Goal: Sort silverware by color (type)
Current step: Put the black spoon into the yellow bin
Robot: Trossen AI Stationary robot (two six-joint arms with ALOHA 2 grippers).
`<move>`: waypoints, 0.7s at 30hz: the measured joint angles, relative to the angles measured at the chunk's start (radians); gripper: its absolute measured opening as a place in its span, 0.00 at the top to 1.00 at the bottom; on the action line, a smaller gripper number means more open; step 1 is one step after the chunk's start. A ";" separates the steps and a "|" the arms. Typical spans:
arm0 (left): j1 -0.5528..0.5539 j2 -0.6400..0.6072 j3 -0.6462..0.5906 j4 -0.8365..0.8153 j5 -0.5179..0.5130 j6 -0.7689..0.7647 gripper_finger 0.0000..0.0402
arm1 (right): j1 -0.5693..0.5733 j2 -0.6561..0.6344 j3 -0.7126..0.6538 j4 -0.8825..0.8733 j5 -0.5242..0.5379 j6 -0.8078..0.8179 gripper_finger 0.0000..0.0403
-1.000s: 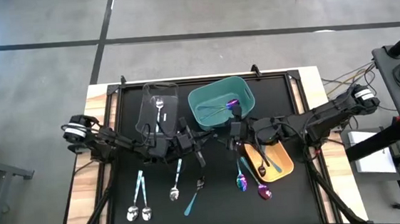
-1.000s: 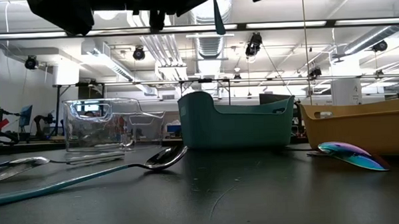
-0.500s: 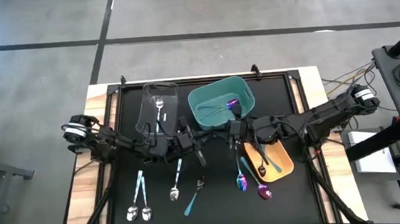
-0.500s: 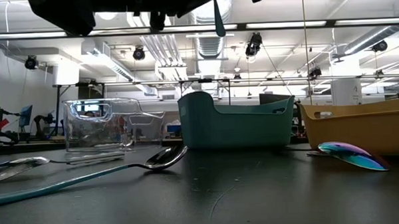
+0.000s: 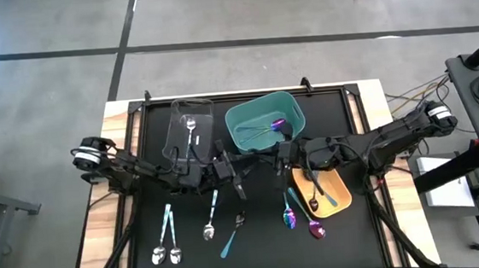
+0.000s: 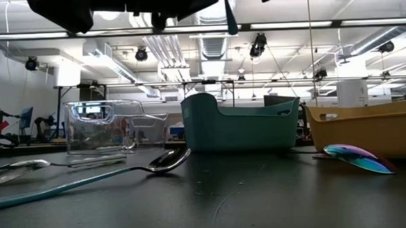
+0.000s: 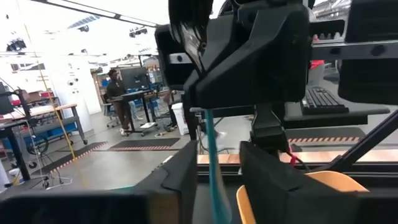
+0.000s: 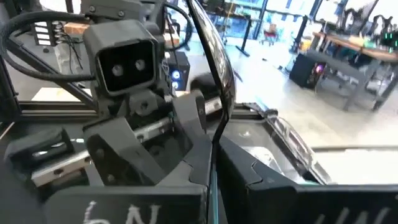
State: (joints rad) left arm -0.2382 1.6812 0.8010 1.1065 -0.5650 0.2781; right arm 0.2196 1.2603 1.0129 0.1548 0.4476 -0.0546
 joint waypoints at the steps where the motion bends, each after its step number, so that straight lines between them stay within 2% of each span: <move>1: 0.000 -0.010 -0.005 0.000 -0.002 0.002 0.71 | -0.003 -0.005 0.010 -0.030 0.001 0.015 0.98; 5: 0.001 -0.059 -0.042 -0.006 -0.039 0.066 0.62 | -0.011 -0.024 0.066 -0.191 0.009 0.082 0.98; 9: 0.004 -0.142 -0.094 -0.007 -0.066 0.112 0.57 | -0.023 -0.027 0.143 -0.392 0.009 0.173 0.98; 15: 0.013 -0.306 -0.184 -0.003 -0.122 0.173 0.56 | -0.051 -0.026 0.228 -0.692 -0.017 0.365 0.98; 21: 0.014 -0.477 -0.279 -0.004 -0.176 0.212 0.57 | -0.075 -0.026 0.238 -0.930 -0.133 0.600 0.98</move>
State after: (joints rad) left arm -0.2245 1.2040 0.5220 1.1029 -0.7413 0.4904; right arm 0.1446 1.2339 1.2508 -0.7754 0.3141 0.5450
